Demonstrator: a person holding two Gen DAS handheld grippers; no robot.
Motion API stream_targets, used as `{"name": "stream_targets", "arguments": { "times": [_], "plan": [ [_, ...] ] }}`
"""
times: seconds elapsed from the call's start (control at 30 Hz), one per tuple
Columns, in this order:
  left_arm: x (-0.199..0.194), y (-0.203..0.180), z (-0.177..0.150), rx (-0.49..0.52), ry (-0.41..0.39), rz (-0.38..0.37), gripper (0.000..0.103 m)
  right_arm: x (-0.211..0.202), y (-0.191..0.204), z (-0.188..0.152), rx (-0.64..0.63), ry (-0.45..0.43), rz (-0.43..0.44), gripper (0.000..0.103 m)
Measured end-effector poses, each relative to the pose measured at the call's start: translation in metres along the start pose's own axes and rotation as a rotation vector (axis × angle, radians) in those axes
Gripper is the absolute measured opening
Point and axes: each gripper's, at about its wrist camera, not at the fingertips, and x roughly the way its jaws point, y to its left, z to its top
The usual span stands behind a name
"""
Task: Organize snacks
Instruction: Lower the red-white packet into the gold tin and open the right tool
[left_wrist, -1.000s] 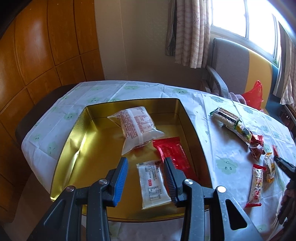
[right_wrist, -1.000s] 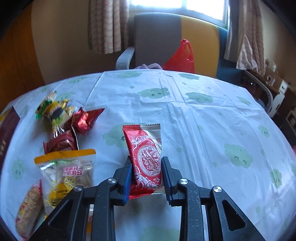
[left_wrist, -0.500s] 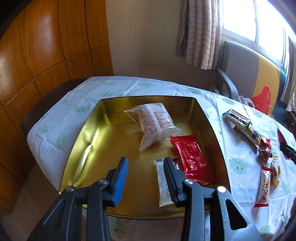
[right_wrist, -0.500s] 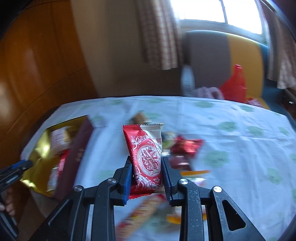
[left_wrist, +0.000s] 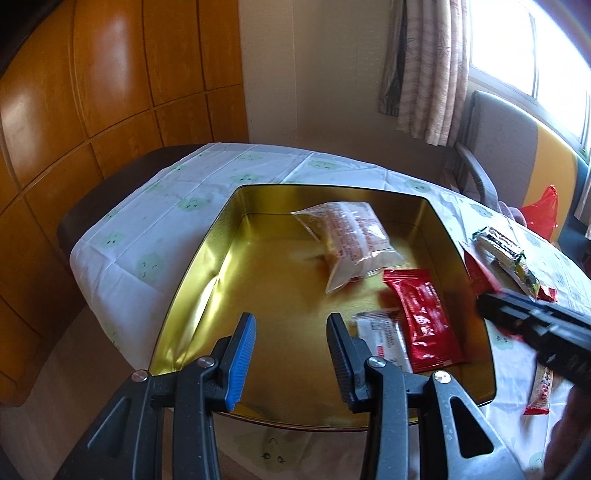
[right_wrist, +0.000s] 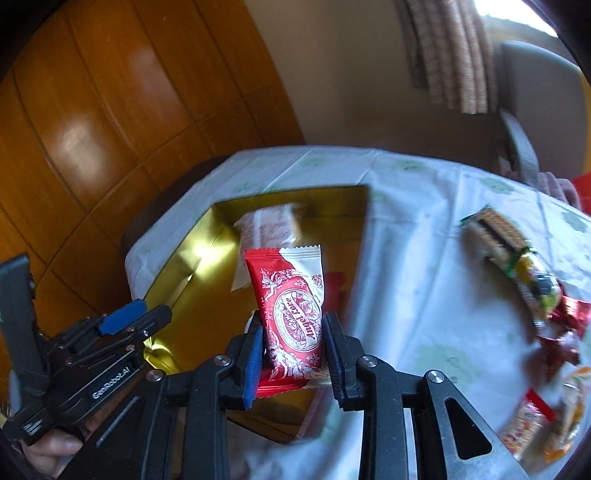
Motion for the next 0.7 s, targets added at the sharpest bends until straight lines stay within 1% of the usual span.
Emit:
{"name": "stream_targets", "arguments": {
  "times": [0.1, 0.17, 0.27, 0.37, 0.43, 0.5, 0.57, 0.7],
  "plan": [
    [0.004, 0.004, -0.003, -0.010, 0.012, 0.006, 0.040, 0.019, 0.004, -0.002, -0.001, 0.037, 0.003, 0.033],
    [0.005, 0.005, -0.004, -0.012, 0.016, 0.009, 0.040, 0.024, 0.005, -0.004, -0.002, 0.041, -0.003, 0.033],
    [0.005, 0.003, -0.005, -0.007, 0.020, 0.008, 0.040, 0.021, 0.005, -0.008, 0.001, 0.041, -0.005, 0.033],
    [0.005, 0.000, -0.005, -0.001, 0.020, 0.002, 0.040, 0.011, 0.004, -0.012, -0.006, 0.022, -0.019, 0.033],
    [0.004, -0.003, -0.006, 0.006, 0.020, -0.006, 0.040, 0.003, 0.005, -0.015, -0.019, 0.003, -0.048, 0.037],
    [0.003, -0.007, -0.007, 0.015, 0.021, -0.013, 0.040, -0.005, 0.005, -0.017, -0.035, -0.012, -0.084, 0.043],
    [0.002, -0.010, -0.007, 0.019, 0.022, -0.019, 0.040, -0.013, 0.007, -0.018, -0.059, -0.027, -0.133, 0.047],
    [0.000, -0.014, -0.008, 0.032, 0.022, -0.024, 0.040, -0.027, 0.010, -0.021, -0.105, -0.060, -0.231, 0.058]
  ]
}}
